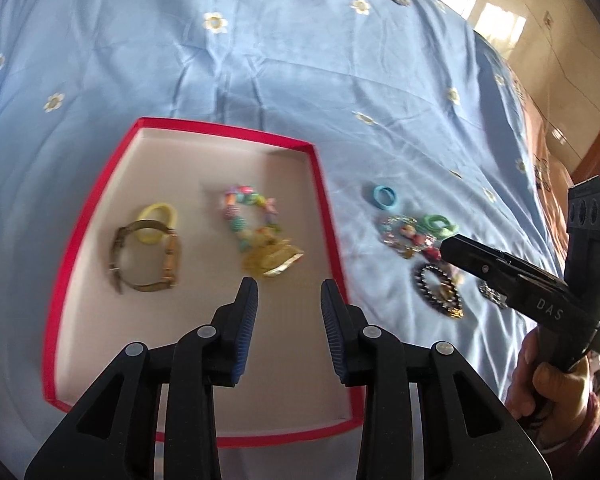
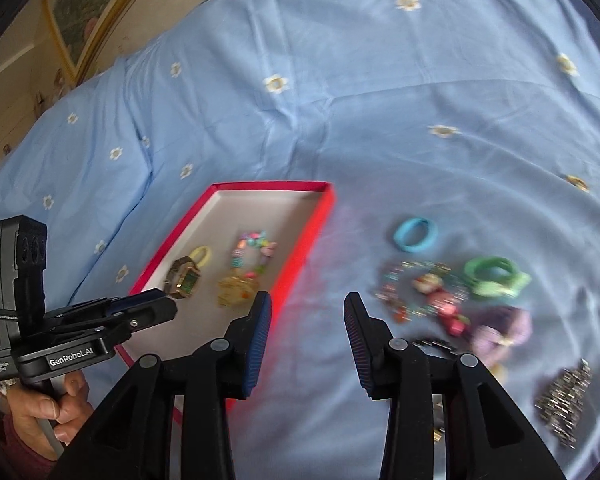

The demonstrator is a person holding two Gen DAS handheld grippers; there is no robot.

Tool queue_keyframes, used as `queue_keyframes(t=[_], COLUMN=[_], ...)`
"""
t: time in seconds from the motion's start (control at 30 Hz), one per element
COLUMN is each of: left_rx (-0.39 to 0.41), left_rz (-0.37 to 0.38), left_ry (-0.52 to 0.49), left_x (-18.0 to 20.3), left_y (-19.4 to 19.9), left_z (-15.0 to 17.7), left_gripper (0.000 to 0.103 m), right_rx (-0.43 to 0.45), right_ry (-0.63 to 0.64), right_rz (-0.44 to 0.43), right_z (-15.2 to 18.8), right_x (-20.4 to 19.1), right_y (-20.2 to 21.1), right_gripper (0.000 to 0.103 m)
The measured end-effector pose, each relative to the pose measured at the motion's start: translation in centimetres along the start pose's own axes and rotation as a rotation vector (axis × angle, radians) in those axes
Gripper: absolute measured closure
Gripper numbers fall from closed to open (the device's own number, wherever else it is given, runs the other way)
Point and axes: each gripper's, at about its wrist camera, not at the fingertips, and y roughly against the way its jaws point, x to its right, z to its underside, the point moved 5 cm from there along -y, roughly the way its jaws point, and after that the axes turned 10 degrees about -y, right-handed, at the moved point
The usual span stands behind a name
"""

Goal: Organize jewelry
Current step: 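Move both open tools back over the remaining jewelry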

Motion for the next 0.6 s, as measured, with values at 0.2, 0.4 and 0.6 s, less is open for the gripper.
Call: queue_keyframes(t=[0.2,0.4,0.6], left_rx=[-0.014,-0.020,-0.028], left_rz=[0.025,0.043,0.052], left_ry=[-0.039,-0.063,-0.093], left_x=[2.6,4.4,5.8], left_y=[-0.8,-1.7,-2.7], left_z=[-0.4,-1.2,-2.2], left_gripper=[0.072,0.072,0.072], right_rx=[0.027,0.047,0.065], right_ry=[-0.048,-0.090,-0.110], right_rz=[0.046,0.081,0.101], right_z=[0.0,-0.2,-0.5], right_x=[3.4,6.0,7.7], right_y=[2.1,3.4,4.2], right_gripper=[0.064,0.063,0.063])
